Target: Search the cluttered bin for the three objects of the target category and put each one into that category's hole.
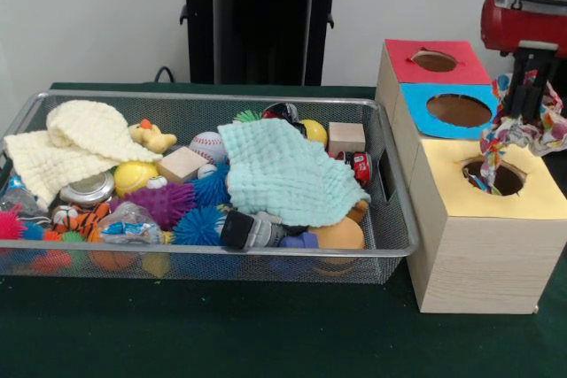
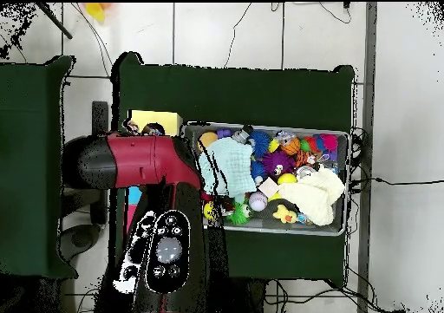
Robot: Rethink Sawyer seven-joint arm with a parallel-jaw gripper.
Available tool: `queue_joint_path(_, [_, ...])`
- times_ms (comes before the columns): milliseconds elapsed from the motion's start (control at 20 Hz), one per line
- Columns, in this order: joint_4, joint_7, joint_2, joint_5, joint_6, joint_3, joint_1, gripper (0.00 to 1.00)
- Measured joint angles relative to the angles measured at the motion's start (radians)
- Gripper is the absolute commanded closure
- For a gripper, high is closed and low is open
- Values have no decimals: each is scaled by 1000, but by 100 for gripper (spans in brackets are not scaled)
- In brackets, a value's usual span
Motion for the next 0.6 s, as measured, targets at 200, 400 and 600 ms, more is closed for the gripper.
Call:
queue_joint_path(200, [-3,0,0,2,0,-3,0,100])
queue_joint_path(400, [-8,0,8,2,0,-5,0,100])
queue_joint_path(600, [-20,0,21,2,0,-5,-1,100])
